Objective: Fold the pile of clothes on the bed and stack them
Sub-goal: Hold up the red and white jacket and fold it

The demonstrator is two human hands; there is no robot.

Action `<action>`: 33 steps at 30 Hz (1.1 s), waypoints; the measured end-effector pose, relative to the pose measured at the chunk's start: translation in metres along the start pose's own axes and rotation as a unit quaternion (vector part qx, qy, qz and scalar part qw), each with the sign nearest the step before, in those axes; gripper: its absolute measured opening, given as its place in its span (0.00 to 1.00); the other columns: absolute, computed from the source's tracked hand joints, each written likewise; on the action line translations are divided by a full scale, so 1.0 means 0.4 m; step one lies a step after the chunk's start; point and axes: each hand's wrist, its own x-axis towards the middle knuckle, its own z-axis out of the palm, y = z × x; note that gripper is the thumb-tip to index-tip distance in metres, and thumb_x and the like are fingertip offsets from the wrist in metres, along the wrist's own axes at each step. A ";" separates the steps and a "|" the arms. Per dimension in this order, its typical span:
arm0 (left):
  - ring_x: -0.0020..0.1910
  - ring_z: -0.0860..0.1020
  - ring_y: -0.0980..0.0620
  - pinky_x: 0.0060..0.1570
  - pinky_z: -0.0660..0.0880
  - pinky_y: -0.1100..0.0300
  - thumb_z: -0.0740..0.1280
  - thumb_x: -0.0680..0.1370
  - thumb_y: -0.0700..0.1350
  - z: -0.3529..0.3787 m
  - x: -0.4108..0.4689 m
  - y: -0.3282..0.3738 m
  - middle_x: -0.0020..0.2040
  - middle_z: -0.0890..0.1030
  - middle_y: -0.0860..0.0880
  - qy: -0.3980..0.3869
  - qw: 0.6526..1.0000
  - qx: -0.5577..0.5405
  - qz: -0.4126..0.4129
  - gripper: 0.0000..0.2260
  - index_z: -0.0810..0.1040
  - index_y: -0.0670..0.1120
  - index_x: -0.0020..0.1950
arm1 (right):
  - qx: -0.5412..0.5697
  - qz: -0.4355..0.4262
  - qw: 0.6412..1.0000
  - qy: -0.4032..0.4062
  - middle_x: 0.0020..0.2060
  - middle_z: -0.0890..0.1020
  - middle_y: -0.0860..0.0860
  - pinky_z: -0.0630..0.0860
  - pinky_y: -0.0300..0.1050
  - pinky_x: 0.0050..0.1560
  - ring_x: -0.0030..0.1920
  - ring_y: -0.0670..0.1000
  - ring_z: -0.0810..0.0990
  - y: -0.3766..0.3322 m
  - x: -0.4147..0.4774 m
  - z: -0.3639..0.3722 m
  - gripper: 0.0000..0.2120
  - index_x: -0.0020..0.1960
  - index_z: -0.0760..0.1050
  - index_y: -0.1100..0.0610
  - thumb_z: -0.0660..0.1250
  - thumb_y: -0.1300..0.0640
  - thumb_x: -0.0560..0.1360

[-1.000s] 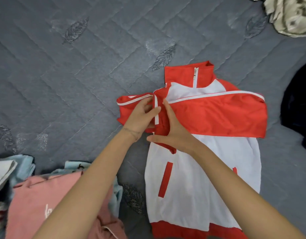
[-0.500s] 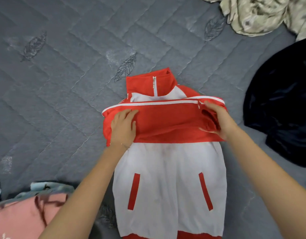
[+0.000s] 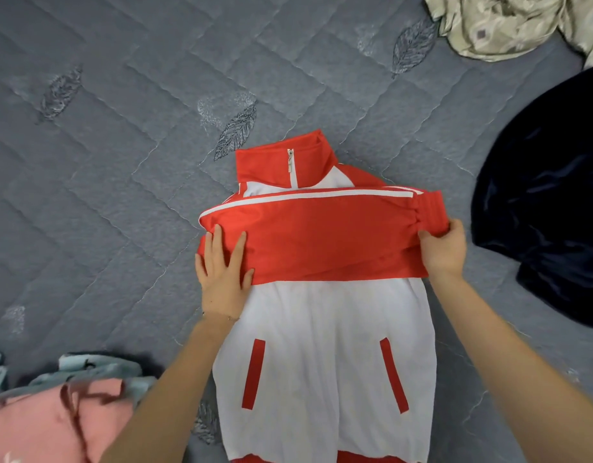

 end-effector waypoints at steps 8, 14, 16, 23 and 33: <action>0.77 0.46 0.41 0.71 0.51 0.39 0.69 0.76 0.48 0.029 0.004 -0.019 0.78 0.48 0.42 -0.028 0.999 -0.021 0.029 0.32 0.60 0.51 0.77 | -0.261 -0.297 0.916 -0.074 0.76 0.57 0.58 0.47 0.55 0.75 0.77 0.60 0.51 0.051 -0.067 0.020 0.37 0.76 0.60 0.55 0.72 0.58 0.71; 0.66 0.70 0.36 0.65 0.64 0.49 0.60 0.81 0.41 0.031 -0.003 -0.041 0.65 0.72 0.33 0.129 0.891 -0.304 -0.311 0.17 0.69 0.33 0.66 | -0.265 -0.259 0.920 -0.129 0.77 0.53 0.56 0.45 0.54 0.76 0.77 0.57 0.47 0.166 -0.146 -0.022 0.34 0.76 0.59 0.51 0.70 0.54 0.74; 0.59 0.75 0.36 0.59 0.68 0.49 0.62 0.80 0.39 0.032 -0.002 -0.062 0.59 0.76 0.33 0.103 0.884 -0.315 -0.329 0.13 0.73 0.32 0.61 | -0.282 -0.236 0.917 -0.152 0.78 0.51 0.55 0.44 0.52 0.76 0.77 0.56 0.46 0.215 -0.167 -0.040 0.34 0.77 0.57 0.50 0.69 0.52 0.75; 0.51 0.74 0.45 0.56 0.69 0.57 0.59 0.77 0.34 0.015 -0.077 -0.080 0.53 0.77 0.44 0.240 0.875 -0.340 -0.247 0.16 0.75 0.36 0.63 | -0.278 -0.200 0.922 -0.179 0.78 0.50 0.51 0.49 0.49 0.75 0.77 0.52 0.48 0.341 -0.301 -0.088 0.36 0.77 0.54 0.47 0.69 0.49 0.75; 0.49 0.77 0.42 0.53 0.73 0.47 0.66 0.78 0.44 0.111 -0.479 -0.132 0.50 0.78 0.37 -0.074 0.888 -0.306 -0.335 0.16 0.73 0.33 0.58 | -0.213 0.027 0.972 -0.095 0.73 0.60 0.58 0.60 0.57 0.71 0.73 0.60 0.58 0.537 -0.498 -0.133 0.43 0.76 0.52 0.55 0.74 0.57 0.70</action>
